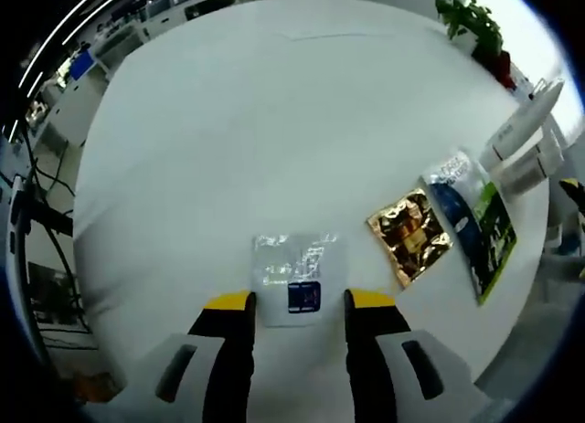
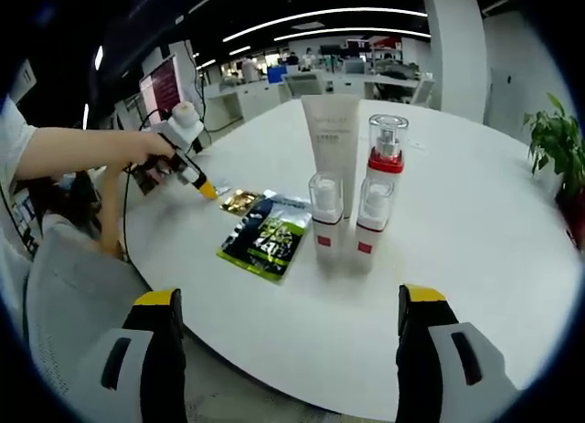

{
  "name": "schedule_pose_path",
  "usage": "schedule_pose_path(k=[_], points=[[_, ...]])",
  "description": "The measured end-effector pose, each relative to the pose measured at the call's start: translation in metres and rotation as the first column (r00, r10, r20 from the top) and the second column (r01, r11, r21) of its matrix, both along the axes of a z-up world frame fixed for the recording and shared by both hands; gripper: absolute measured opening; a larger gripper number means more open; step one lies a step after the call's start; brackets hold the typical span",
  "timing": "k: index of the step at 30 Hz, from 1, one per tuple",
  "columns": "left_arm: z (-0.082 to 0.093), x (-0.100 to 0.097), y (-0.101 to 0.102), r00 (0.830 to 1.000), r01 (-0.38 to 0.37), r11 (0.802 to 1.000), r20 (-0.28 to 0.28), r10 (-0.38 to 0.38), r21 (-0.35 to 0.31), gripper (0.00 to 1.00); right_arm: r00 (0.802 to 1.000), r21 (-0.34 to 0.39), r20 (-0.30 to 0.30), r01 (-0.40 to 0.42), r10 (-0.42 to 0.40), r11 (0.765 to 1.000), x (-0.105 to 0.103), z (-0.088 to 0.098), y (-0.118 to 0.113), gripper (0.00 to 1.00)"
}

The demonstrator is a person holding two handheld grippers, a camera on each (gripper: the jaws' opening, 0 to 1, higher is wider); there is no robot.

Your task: Arrange the skincare products in the storage area until every visible bottle or jar stands upright without overlapping.

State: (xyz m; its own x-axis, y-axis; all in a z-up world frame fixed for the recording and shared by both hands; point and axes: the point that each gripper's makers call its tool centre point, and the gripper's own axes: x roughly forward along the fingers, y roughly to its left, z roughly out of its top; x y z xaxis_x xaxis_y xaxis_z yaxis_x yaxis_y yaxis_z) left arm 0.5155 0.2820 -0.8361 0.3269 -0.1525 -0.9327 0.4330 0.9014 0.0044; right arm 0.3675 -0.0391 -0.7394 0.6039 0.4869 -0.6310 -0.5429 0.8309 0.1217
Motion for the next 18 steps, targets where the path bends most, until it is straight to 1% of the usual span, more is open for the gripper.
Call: schedule_pose_path(k=[6,13,16,18], points=[[0.009,-0.004,-0.001,0.999,0.046,0.999,0.022,-0.046,0.007,0.36,1.000,-0.004,0.005,-0.011,0.011,1.000,-0.001,0.001,0.002,0.97],[0.018,-0.013,-0.004,0.992,0.114,0.993,0.045,-0.114,0.020,0.36,1.000,-0.002,0.007,-0.020,0.020,1.000,-0.002,0.002,0.005,0.97],[0.024,-0.020,-0.009,0.989,0.139,0.990,0.054,-0.140,0.019,0.36,0.999,-0.012,0.012,-0.043,0.043,0.999,-0.003,0.002,0.008,0.96],[0.024,-0.018,-0.008,0.984,0.165,0.986,0.065,-0.166,0.022,0.36,0.997,-0.026,0.015,-0.079,0.079,0.997,-0.007,0.003,0.014,0.94]])
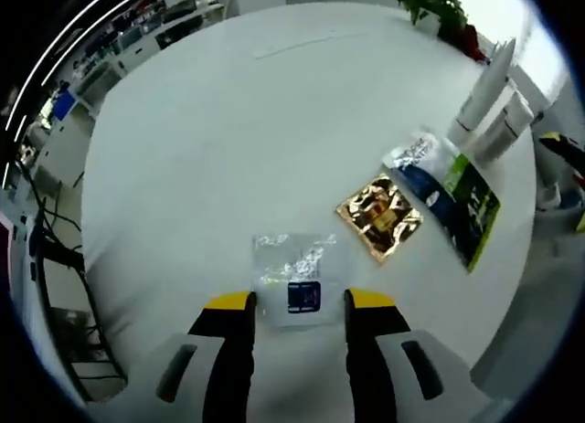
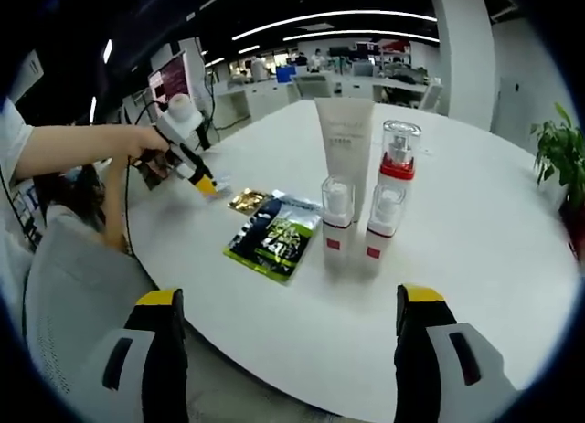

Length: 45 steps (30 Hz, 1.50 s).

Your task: Arrange the skincare products in the storage area until every visible bottle or jar stands upright without overlapping.

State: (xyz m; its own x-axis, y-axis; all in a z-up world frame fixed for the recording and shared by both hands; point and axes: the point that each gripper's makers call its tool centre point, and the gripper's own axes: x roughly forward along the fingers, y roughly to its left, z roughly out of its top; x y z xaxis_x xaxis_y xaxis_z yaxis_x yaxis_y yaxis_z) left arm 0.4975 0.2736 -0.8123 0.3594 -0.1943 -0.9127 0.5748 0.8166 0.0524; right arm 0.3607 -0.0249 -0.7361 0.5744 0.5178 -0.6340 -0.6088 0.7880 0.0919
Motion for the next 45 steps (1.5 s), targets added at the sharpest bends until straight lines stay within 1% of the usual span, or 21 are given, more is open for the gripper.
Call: schedule_pose_path(k=[2,5,8,10,14,16,17,20,23,26,28,29,30,32,34,37,38,42,43,44,45], points=[[-0.001,0.002,0.002,1.000,0.019,1.000,0.008,-0.019,0.008,0.36,0.999,-0.015,0.014,-0.034,0.034,0.999,-0.002,0.002,0.006,0.94],[0.003,-0.002,-0.002,0.999,0.039,0.999,0.018,-0.039,-0.003,0.36,0.998,-0.015,0.011,-0.057,0.057,0.998,-0.004,0.002,0.010,0.93],[0.011,-0.007,-0.008,0.997,0.066,0.998,0.037,-0.065,-0.015,0.36,0.998,0.000,0.008,-0.060,0.060,0.998,-0.003,0.004,0.012,0.91],[0.016,-0.010,-0.015,0.995,0.085,0.996,0.047,-0.084,-0.019,0.36,0.998,0.020,0.009,-0.055,0.055,0.998,-0.001,0.006,0.014,0.90],[0.022,-0.014,-0.021,0.990,0.122,0.992,0.069,-0.120,-0.027,0.36,0.998,0.043,0.017,-0.059,0.058,0.997,0.007,0.013,0.019,0.87],[0.025,-0.020,-0.024,0.986,0.148,0.989,0.075,-0.146,-0.022,0.36,0.998,0.066,0.024,-0.060,0.058,0.996,0.013,0.017,0.023,0.85],[0.030,-0.025,-0.030,0.984,0.163,0.986,0.081,-0.161,-0.022,0.36,0.998,0.087,0.023,-0.059,0.057,0.994,0.016,0.020,0.025,0.84],[0.039,-0.035,-0.039,0.977,0.195,0.981,0.095,-0.192,-0.023,0.36,0.998,0.113,0.026,-0.061,0.058,0.992,0.022,0.024,0.030,0.82],[0.040,-0.036,-0.039,0.970,0.224,0.974,0.104,-0.219,-0.034,0.36,0.997,0.132,0.026,-0.072,0.070,0.989,0.027,0.027,0.038,0.79],[0.046,-0.044,-0.049,0.961,0.257,0.965,0.121,-0.249,-0.052,0.36,0.997,0.184,0.015,-0.077,0.075,0.980,0.033,0.031,0.049,0.77],[0.053,-0.052,-0.058,0.950,0.290,0.955,0.139,-0.280,-0.063,0.36,0.996,0.207,0.006,-0.083,0.084,0.975,0.035,0.031,0.056,0.74],[0.054,-0.053,-0.060,0.945,0.304,0.950,0.145,-0.292,-0.068,0.36,0.996,0.219,-0.001,-0.087,0.089,0.972,0.035,0.031,0.059,0.72],[0.056,-0.055,-0.064,0.933,0.337,0.939,0.160,-0.323,-0.069,0.36,0.996,0.242,-0.009,-0.083,0.088,0.967,0.036,0.031,0.062,0.71],[0.057,-0.059,-0.066,0.927,0.353,0.932,0.167,-0.337,-0.078,0.36,0.994,0.284,-0.035,-0.089,0.103,0.955,0.036,0.031,0.070,0.69],[0.061,-0.065,-0.071,0.922,0.365,0.927,0.173,-0.347,-0.087,0.36,0.993,0.303,-0.044,-0.093,0.112,0.948,0.036,0.031,0.075,0.66],[0.065,-0.072,-0.077,0.908,0.396,0.913,0.191,-0.374,-0.097,0.36,0.986,0.341,-0.082,-0.110,0.146,0.934,0.034,0.028,0.084,0.62],[0.066,-0.074,-0.078,0.905,0.403,0.910,0.190,-0.380,-0.097,0.36,0.986,0.355,-0.081,-0.110,0.148,0.928,0.034,0.029,0.087,0.61],[0.071,-0.084,-0.085,0.887,0.442,0.891,0.201,-0.416,-0.104,0.36,0.980,0.425,-0.118,-0.095,0.159,0.900,0.035,0.032,0.096,0.57],[0.072,-0.086,-0.086,0.881,0.453,0.886,0.207,-0.426,-0.102,0.36,0.978,0.464,-0.121,-0.096,0.171,0.880,0.036,0.036,0.101,0.54],[0.073,-0.087,-0.088,0.871,0.469,0.878,0.214,-0.442,-0.095,0.36,0.975,0.496,-0.124,-0.102,0.187,0.862,0.035,0.039,0.105,0.50],[0.074,-0.087,-0.088,0.866,0.476,0.875,0.220,-0.448,-0.093,0.36,0.966,0.536,-0.142,-0.107,0.214,0.837,0.033,0.043,0.110,0.45]])
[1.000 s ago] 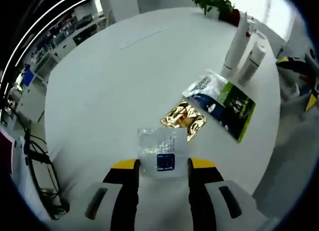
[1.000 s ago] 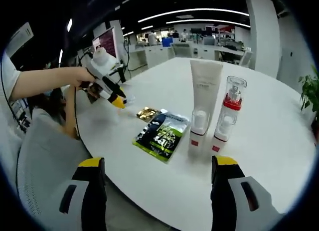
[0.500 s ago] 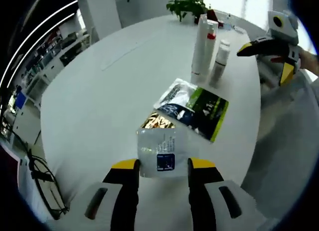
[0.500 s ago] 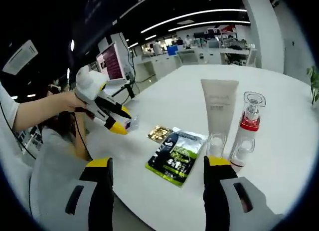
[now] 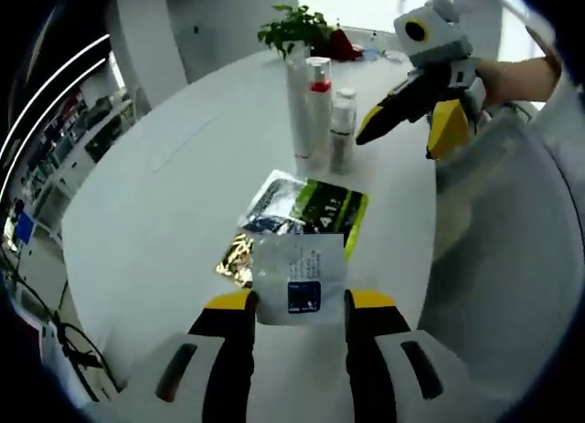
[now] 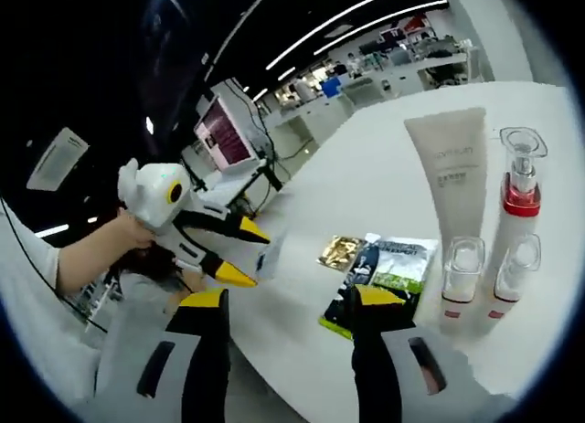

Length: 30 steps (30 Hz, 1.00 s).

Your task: Arrange the skincare products in the storage area until every visible bottle or jar stands upright without overlapping.

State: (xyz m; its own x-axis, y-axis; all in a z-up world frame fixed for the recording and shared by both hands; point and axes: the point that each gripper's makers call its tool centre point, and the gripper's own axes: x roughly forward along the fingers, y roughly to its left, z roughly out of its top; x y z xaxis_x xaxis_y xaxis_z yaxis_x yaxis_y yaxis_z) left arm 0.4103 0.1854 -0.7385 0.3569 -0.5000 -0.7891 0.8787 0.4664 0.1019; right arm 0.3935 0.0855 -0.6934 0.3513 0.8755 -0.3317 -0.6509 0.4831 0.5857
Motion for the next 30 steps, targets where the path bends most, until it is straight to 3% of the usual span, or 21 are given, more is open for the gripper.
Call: schedule_pose_path(k=[3,10,15,30], points=[[0.004,-0.005,-0.006,1.000,0.020,1.000,0.001,-0.020,-0.008,0.36,0.999,0.013,-0.041,-0.010,0.011,1.000,0.003,-0.003,0.008,0.37],[0.003,-0.009,-0.010,0.996,0.087,0.996,0.020,-0.087,0.031,0.36,0.987,-0.037,-0.136,-0.087,0.081,0.996,0.000,-0.023,0.030,0.38],[0.006,-0.013,-0.012,0.990,0.136,0.988,0.037,-0.139,0.068,0.37,0.973,-0.009,-0.208,-0.105,0.101,0.994,0.004,-0.032,0.047,0.37],[0.012,-0.024,-0.023,0.966,0.249,0.963,0.044,-0.254,0.106,0.38,0.949,0.049,-0.291,-0.113,0.122,0.992,0.004,-0.041,0.070,0.15]])
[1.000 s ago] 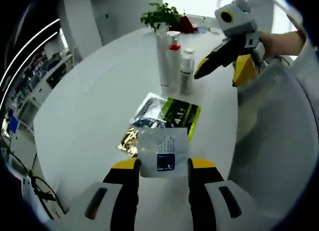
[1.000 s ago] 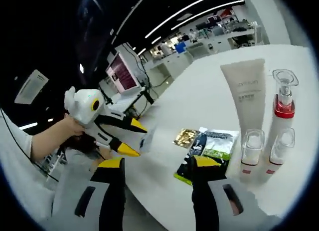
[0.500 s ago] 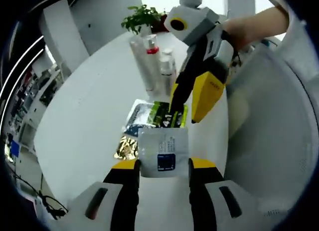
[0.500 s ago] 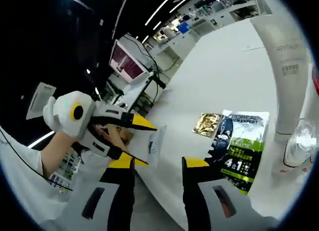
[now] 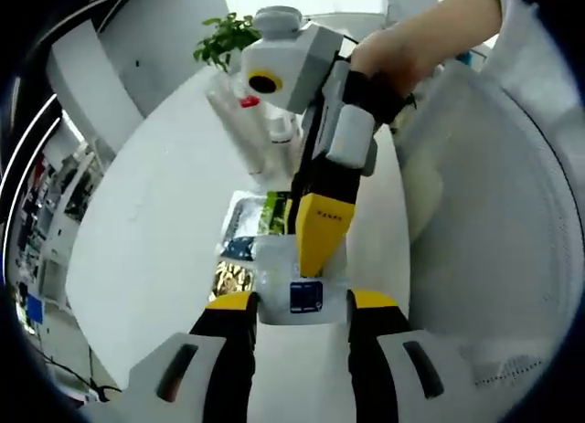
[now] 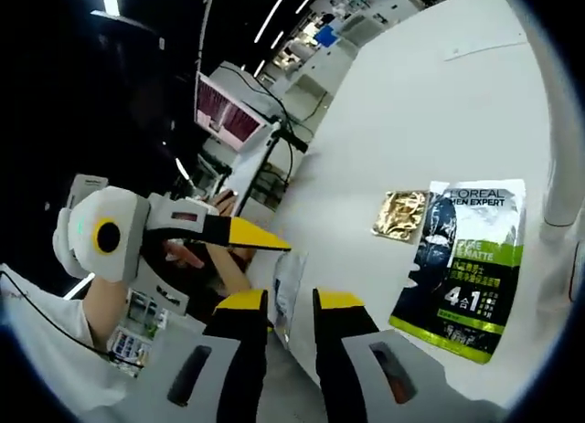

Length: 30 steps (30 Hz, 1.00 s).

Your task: Arrange the skincare products in the storage area until every visible bottle or jar stands upright without overlapping.

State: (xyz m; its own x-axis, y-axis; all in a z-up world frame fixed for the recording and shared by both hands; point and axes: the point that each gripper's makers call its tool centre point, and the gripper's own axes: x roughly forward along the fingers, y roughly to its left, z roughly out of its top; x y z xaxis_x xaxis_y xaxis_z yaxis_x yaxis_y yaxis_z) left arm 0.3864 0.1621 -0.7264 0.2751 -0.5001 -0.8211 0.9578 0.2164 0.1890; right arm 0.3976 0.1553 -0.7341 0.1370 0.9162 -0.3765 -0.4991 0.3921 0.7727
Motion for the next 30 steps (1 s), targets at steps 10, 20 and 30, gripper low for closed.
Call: schedule_pose_path(k=[10,20,30], points=[[-0.006,0.006,0.000,0.999,-0.030,1.000,-0.016,0.030,-0.004,0.43,0.997,0.007,-0.014,0.076,-0.076,0.997,0.006,-0.007,-0.003,0.01],[-0.031,0.012,0.030,0.975,-0.216,0.974,-0.069,0.212,-0.060,0.55,0.964,-0.027,-0.129,0.232,-0.234,0.972,0.019,-0.040,-0.007,0.01],[-0.058,0.018,0.059,0.911,-0.406,0.906,-0.133,0.391,-0.118,0.38,0.955,-0.075,-0.166,0.238,-0.248,0.968,0.020,-0.062,0.014,0.01]])
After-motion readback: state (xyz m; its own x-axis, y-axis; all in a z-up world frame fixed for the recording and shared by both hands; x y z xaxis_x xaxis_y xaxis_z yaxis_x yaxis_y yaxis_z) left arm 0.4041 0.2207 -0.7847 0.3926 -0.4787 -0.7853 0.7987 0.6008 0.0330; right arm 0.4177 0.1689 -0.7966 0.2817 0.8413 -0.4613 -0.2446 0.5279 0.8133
